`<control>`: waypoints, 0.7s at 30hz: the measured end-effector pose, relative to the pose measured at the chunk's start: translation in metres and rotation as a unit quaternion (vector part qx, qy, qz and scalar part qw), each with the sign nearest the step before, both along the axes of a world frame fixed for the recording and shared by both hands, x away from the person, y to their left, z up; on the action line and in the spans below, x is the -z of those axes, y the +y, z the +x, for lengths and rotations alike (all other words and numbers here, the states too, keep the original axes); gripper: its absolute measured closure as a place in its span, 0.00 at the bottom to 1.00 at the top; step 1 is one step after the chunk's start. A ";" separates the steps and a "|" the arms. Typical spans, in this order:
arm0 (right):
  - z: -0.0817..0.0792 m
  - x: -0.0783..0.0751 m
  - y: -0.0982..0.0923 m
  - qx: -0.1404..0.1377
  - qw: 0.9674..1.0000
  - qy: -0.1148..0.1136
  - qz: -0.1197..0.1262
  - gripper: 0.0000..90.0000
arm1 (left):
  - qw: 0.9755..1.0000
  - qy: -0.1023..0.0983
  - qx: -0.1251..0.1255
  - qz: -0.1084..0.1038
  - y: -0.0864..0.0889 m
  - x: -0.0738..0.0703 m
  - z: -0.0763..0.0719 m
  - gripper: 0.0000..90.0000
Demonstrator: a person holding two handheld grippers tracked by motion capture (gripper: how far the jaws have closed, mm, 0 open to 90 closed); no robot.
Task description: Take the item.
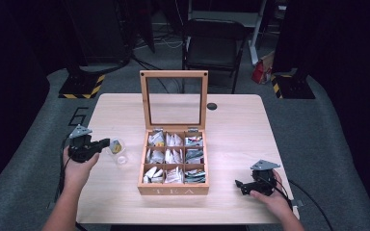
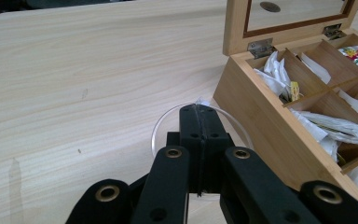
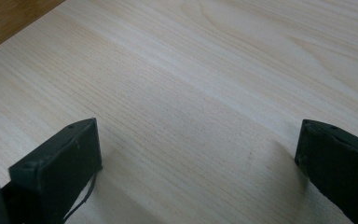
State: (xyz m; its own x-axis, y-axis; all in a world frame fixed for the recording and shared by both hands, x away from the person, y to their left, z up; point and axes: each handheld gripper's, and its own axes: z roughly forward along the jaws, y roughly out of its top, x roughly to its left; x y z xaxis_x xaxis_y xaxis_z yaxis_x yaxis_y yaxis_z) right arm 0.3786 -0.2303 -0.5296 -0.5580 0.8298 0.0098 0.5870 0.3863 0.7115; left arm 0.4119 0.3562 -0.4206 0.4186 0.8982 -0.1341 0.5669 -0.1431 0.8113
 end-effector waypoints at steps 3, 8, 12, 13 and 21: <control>0.000 0.000 0.000 0.000 1.000 -0.001 -0.002 0.00 | 1.000 -0.001 -0.001 0.000 0.000 0.002 0.000 1.00; 0.000 0.000 0.000 0.001 1.000 -0.001 -0.001 0.00 | 1.000 0.005 -0.001 0.001 -0.001 0.004 0.001 1.00; 0.000 0.000 0.000 0.001 1.000 -0.001 -0.001 0.00 | 1.000 0.005 0.000 0.002 -0.001 0.004 0.001 1.00; 0.000 0.000 0.000 0.001 1.000 -0.001 -0.001 0.00 | 1.000 0.004 -0.002 0.000 -0.002 0.005 0.001 1.00; 0.000 0.000 0.000 0.001 1.000 -0.001 -0.001 0.00 | 1.000 0.004 0.001 0.000 -0.001 0.004 0.001 0.93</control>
